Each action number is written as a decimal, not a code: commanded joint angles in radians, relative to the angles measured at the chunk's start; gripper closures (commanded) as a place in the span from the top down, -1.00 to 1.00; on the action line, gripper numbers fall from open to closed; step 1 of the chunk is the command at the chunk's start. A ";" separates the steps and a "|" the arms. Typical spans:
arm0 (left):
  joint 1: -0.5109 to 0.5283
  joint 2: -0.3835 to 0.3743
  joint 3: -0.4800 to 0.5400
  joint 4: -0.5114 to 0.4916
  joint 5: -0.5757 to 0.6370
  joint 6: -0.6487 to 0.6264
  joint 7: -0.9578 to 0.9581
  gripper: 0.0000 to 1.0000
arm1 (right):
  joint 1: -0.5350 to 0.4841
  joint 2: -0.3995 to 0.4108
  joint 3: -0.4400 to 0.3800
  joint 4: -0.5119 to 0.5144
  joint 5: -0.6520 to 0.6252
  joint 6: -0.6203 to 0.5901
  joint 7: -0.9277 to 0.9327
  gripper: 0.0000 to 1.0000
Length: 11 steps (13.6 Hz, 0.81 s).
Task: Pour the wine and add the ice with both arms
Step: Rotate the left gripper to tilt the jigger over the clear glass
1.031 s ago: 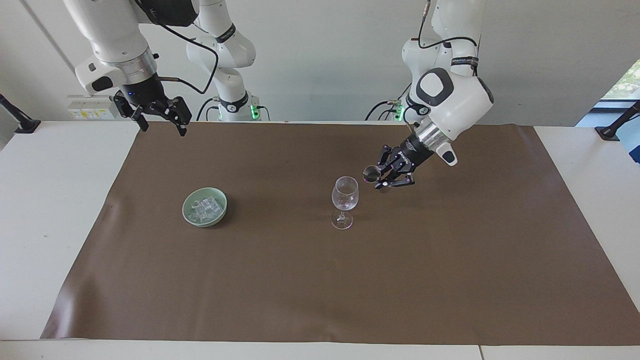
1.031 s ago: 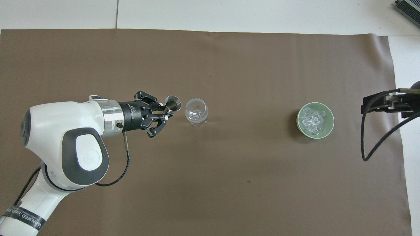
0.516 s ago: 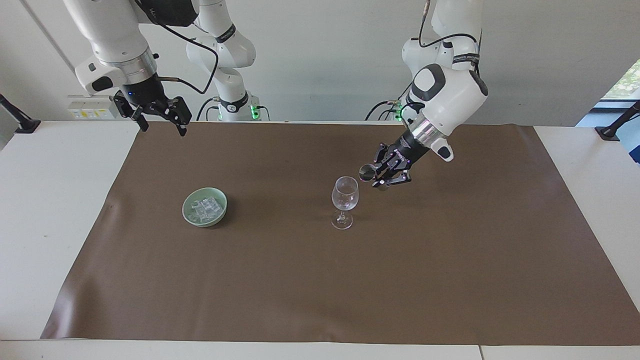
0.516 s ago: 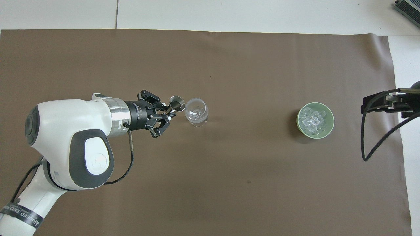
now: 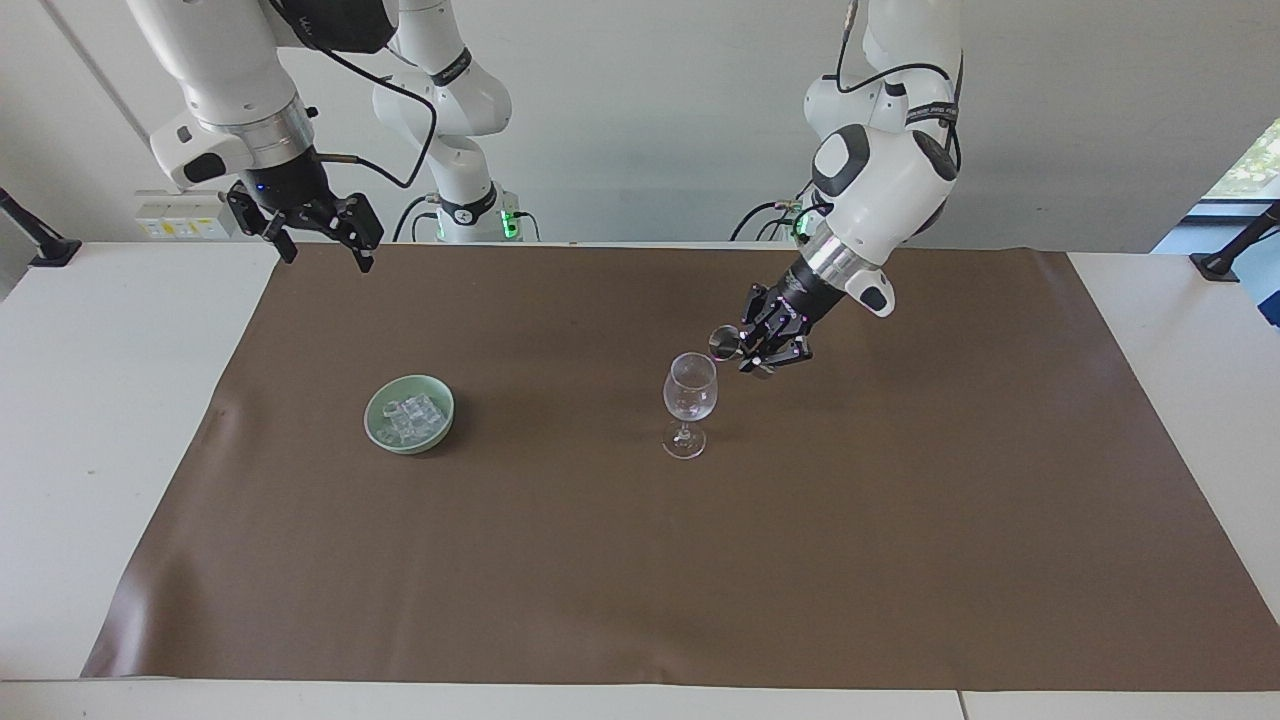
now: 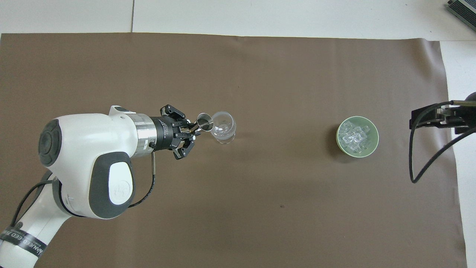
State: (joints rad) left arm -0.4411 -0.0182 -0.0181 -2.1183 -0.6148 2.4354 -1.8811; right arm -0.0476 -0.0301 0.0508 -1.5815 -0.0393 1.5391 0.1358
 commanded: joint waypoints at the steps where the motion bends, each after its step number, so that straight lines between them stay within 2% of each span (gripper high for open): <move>1: -0.033 0.003 0.012 0.021 0.073 0.001 -0.076 -1.00 | -0.012 -0.005 0.006 0.001 0.019 -0.004 0.004 1.00; 11: -0.065 0.020 0.012 0.067 0.256 -0.042 -0.151 -1.00 | -0.014 -0.005 0.006 0.001 0.019 -0.004 0.004 1.00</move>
State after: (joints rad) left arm -0.4837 -0.0104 -0.0213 -2.0782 -0.4027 2.4223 -2.0015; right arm -0.0476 -0.0301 0.0508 -1.5815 -0.0393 1.5391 0.1358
